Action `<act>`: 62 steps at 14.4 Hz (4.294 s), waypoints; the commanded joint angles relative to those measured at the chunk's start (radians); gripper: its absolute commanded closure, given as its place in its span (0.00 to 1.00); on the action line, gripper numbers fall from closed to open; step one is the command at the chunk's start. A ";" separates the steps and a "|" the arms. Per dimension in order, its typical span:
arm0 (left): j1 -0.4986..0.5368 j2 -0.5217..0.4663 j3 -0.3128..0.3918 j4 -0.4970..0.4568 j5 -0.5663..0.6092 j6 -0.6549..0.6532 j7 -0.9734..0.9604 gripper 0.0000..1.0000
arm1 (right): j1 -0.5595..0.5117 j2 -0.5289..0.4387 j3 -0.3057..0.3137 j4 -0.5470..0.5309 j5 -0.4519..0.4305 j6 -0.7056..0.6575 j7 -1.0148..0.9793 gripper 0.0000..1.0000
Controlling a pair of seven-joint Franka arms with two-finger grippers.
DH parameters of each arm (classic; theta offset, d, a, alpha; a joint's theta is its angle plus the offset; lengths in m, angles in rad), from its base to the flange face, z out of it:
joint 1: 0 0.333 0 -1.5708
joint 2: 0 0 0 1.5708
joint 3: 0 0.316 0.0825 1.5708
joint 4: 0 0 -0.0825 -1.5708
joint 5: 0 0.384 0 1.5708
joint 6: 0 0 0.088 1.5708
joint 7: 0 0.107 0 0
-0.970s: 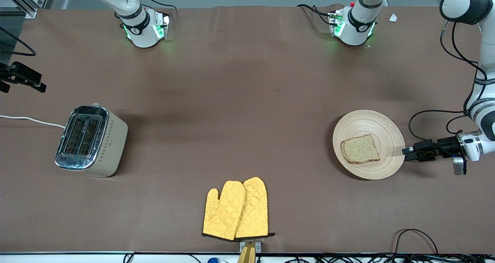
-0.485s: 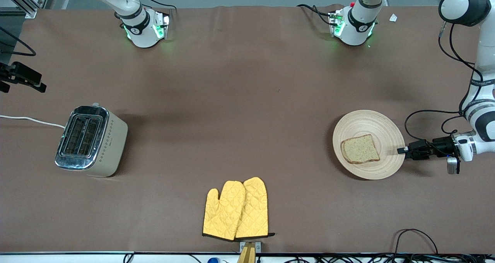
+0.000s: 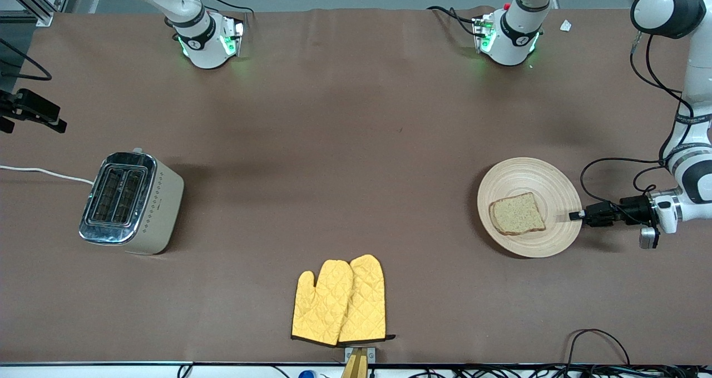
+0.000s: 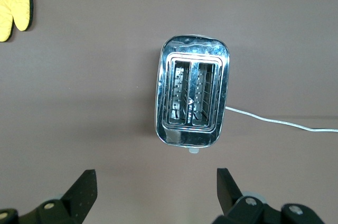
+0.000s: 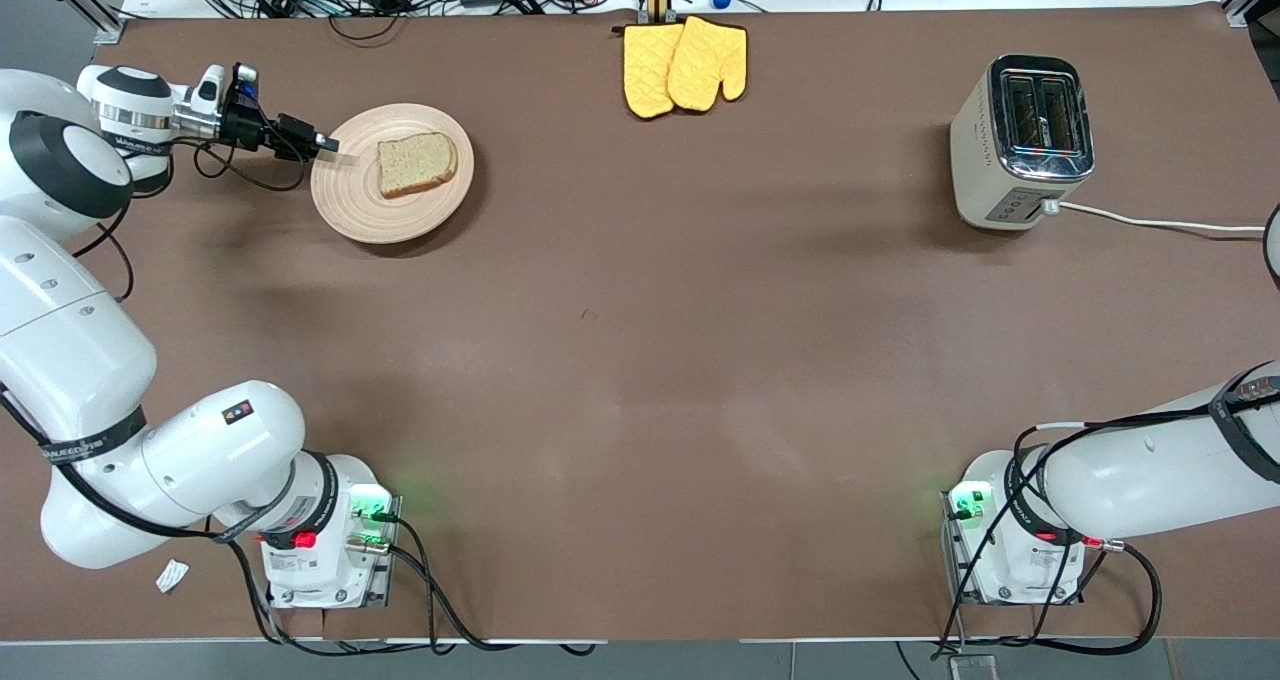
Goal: Move plate and put bread in toaster
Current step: 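Grasp the rim of the wooden plate with the left gripper, then slide the wooden plate with the left gripper toward the table's middle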
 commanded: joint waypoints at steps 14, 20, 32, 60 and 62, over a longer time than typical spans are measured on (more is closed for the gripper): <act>0.003 -0.006 0.000 0.004 0.080 -0.025 -0.049 0.76 | -0.013 -0.011 0.004 -0.013 0.018 -0.002 0.003 0.00; 0.005 -0.006 0.000 0.004 0.078 -0.023 -0.048 0.88 | -0.013 -0.011 0.006 -0.013 0.020 -0.001 0.003 0.00; 0.015 -0.069 -0.115 0.015 0.069 -0.046 -0.118 0.99 | -0.013 -0.011 0.004 -0.013 0.021 -0.001 0.001 0.00; -0.256 -0.072 -0.564 -0.372 -0.305 0.664 -0.204 1.00 | -0.018 -0.011 0.004 -0.013 0.021 -0.011 0.003 0.00; -0.282 -0.054 -0.563 -0.372 -0.314 0.690 -0.203 1.00 | -0.018 -0.011 0.004 -0.013 0.021 -0.027 0.003 0.00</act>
